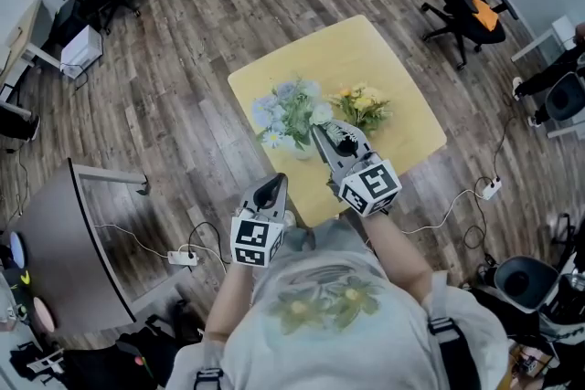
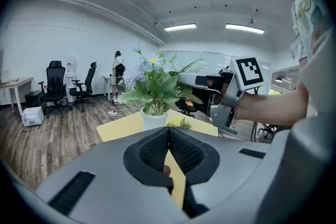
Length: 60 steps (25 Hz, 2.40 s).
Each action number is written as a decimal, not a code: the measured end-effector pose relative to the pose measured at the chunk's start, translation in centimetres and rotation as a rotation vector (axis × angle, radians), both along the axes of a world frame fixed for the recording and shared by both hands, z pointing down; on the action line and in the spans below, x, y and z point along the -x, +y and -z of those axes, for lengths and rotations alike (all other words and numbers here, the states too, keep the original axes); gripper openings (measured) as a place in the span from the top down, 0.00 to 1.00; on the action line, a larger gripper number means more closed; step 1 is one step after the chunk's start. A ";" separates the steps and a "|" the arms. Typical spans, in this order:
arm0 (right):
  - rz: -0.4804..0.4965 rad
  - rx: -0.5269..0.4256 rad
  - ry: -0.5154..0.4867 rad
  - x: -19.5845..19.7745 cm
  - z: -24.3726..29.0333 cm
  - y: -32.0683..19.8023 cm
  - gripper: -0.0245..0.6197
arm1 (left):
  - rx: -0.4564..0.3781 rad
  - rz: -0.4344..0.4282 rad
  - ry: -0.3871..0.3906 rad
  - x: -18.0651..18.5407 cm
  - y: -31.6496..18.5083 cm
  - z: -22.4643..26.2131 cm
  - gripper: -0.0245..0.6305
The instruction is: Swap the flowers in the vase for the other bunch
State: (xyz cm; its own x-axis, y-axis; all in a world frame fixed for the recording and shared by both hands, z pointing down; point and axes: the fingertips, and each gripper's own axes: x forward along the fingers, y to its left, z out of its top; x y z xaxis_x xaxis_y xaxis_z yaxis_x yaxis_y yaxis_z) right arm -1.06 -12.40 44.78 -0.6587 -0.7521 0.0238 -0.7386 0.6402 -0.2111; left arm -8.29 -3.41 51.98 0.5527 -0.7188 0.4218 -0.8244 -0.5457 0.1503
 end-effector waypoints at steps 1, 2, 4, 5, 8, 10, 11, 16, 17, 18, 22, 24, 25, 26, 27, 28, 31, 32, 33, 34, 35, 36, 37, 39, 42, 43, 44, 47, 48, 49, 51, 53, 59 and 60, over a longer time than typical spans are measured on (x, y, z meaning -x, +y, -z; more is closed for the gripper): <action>-0.001 -0.006 -0.010 -0.3 0.4 -0.2 0.86 | -0.001 0.000 -0.001 -0.2 -0.2 0.1 0.94; 0.000 -0.012 -0.018 -0.5 0.9 -0.3 0.86 | -0.002 0.000 -0.002 -0.4 -0.3 0.1 0.94; 0.002 -0.023 -0.024 -0.3 1.5 -0.3 0.86 | -0.005 -0.001 -0.004 -0.2 -0.2 0.1 0.94; 0.004 -0.028 -0.025 -0.2 1.8 -0.2 0.86 | -0.009 -0.002 -0.007 0.0 -0.1 0.0 0.94; 0.005 -0.039 -0.033 -0.4 2.5 -0.1 0.86 | -0.017 -0.003 -0.010 0.0 -0.1 0.0 0.94; 0.005 -0.048 -0.041 -0.7 3.1 0.0 0.86 | -0.016 -0.005 -0.005 -0.4 -0.1 0.4 0.94; 0.006 -0.052 -0.044 -0.8 3.4 0.0 0.86 | -0.018 -0.005 -0.005 -0.5 -0.1 0.6 0.94; 0.017 -0.082 -0.061 -1.1 5.2 0.2 0.86 | -0.026 -0.003 -0.010 -0.5 -0.3 1.2 0.94; 0.017 -0.086 -0.070 -1.3 5.6 0.1 0.86 | -0.027 -0.002 -0.012 -0.5 -0.3 1.2 0.94; 0.016 -0.090 -0.077 -1.4 5.9 0.1 0.86 | -0.029 -0.002 -0.013 -0.5 -0.4 1.3 0.94; 0.017 -0.106 -0.096 -1.3 6.9 0.5 0.86 | -0.033 0.000 -0.012 -0.1 -0.1 1.4 0.94; 0.014 -0.114 -0.107 -1.3 7.4 0.7 0.86 | -0.036 -0.002 -0.012 0.0 0.1 1.4 0.94; 0.012 -0.120 -0.113 -1.3 7.7 0.8 0.86 | -0.038 -0.004 -0.013 0.1 0.1 1.4 0.94; 0.010 -0.128 -0.119 -1.3 8.0 0.9 0.86 | -0.039 -0.005 -0.013 0.2 0.3 1.4 0.94; 0.009 -0.135 -0.123 -1.2 8.3 1.1 0.86 | -0.041 -0.006 -0.013 0.2 0.4 1.3 0.94; 0.009 -0.144 -0.127 -1.2 8.7 1.2 0.86 | -0.043 -0.007 -0.013 0.3 0.6 1.3 0.94; 0.010 -0.170 -0.140 -1.2 9.9 1.6 0.86 | -0.048 -0.008 -0.013 0.4 0.8 1.4 0.94; 0.009 -0.178 -0.147 -1.3 10.4 1.5 0.86 | -0.048 -0.008 -0.014 0.3 0.7 1.5 0.94; 0.007 -0.187 -0.156 -1.6 11.0 1.4 0.86 | -0.047 -0.007 -0.015 0.2 0.6 1.6 0.94; 0.004 -0.197 -0.164 -1.9 11.5 1.2 0.86 | -0.046 -0.006 -0.016 0.0 0.5 1.7 0.94; 0.001 -0.207 -0.169 -2.2 12.1 1.1 0.86 | -0.045 -0.006 -0.016 -0.1 0.4 1.8 0.94; -0.001 -0.217 -0.173 -2.4 12.5 1.0 0.86 | -0.045 -0.006 -0.016 -0.2 0.3 1.9 0.94; -0.003 -0.227 -0.176 -2.5 13.0 0.9 0.86 | -0.046 -0.006 -0.016 -0.2 0.3 1.9 0.94; -0.004 -0.245 -0.185 -2.6 13.8 0.9 0.86 | -0.048 -0.006 -0.016 -0.1 0.4 1.8 0.94; -0.005 -0.272 -0.195 -3.0 15.2 0.9 0.86 | -0.049 -0.007 -0.017 -0.1 0.5 1.9 0.94; -0.006 -0.280 -0.197 -3.2 15.7 0.8 0.86 | -0.049 -0.007 -0.016 -0.2 0.5 1.9 0.94; -0.007 -0.287 -0.200 -3.3 16.1 0.8 0.86 | -0.050 -0.007 -0.015 -0.3 0.6 2.0 0.94; -0.014 -0.303 -0.214 -4.0 17.4 0.5 0.86 | -0.049 -0.008 -0.015 -0.3 0.5 2.1 0.94; -0.016 -0.307 -0.220 -4.2 17.8 0.4 0.86 | -0.049 -0.008 -0.015 -0.4 0.5 2.1 0.94; -0.019 -0.313 -0.226 -4.4 18.2 0.5 0.86 | -0.050 -0.007 -0.013 -0.3 0.5 2.1 0.94; -0.028 -0.326 -0.237 -4.6 18.9 0.7 0.86 | -0.051 -0.008 -0.011 0.0 0.8 1.9 0.94; -0.040 -0.339 -0.246 -4.9 19.4 1.0 0.86 | -0.050 -0.010 -0.008 0.4 1.1 1.7 0.94; -0.088 -0.294 -0.280 -7.5 19.4 0.9 0.85 | -0.043 -0.024 -0.007 0.1 1.3 1.4 0.94; -0.096 -0.278 -0.286 -8.1 19.2 0.9 0.85 | -0.042 -0.027 -0.008 0.0 1.2 1.3 0.94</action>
State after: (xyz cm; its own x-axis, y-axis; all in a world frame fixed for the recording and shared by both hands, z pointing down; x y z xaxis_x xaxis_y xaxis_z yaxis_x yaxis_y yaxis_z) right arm 7.06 -11.51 25.60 -0.5358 -0.7623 -0.3630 -0.7345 0.6329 -0.2449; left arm -8.31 -2.19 50.70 0.5689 -0.7205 0.3965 -0.8103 -0.5735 0.1204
